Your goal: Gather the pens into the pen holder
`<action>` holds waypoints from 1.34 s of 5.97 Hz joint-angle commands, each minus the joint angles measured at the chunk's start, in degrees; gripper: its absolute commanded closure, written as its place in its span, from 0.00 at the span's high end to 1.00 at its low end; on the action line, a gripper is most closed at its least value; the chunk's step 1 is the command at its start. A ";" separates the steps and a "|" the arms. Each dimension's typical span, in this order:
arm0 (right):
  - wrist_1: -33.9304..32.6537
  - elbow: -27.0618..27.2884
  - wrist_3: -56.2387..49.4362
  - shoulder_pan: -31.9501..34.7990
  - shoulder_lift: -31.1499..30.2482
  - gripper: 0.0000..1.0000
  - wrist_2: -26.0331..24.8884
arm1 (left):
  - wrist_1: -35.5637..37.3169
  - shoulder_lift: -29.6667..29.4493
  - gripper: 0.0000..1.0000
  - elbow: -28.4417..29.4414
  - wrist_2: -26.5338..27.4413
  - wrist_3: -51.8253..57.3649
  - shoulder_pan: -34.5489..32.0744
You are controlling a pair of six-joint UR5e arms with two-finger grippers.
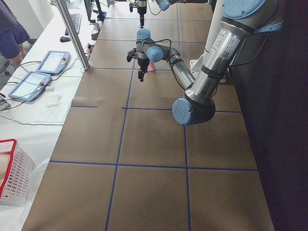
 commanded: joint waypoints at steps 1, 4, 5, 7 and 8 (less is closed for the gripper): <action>0.14 1.84 -19.88 10.88 -10.44 1.00 6.90 | 0.13 6.31 1.00 -0.03 -7.08 13.84 -10.10; 0.06 0.54 -47.67 27.42 -24.25 1.00 14.64 | 0.05 14.68 1.00 4.86 -13.95 36.77 -27.24; 0.06 -1.38 -51.84 32.16 -27.34 1.00 14.41 | 0.05 16.18 1.00 8.29 -15.27 41.98 -31.99; 0.06 -6.13 -51.10 38.17 -29.30 1.00 14.14 | -0.65 23.01 1.00 8.76 -15.81 44.22 -39.13; 0.14 -5.98 -47.79 38.10 -28.87 1.00 14.23 | -0.74 26.87 1.00 8.67 -15.90 47.19 -39.77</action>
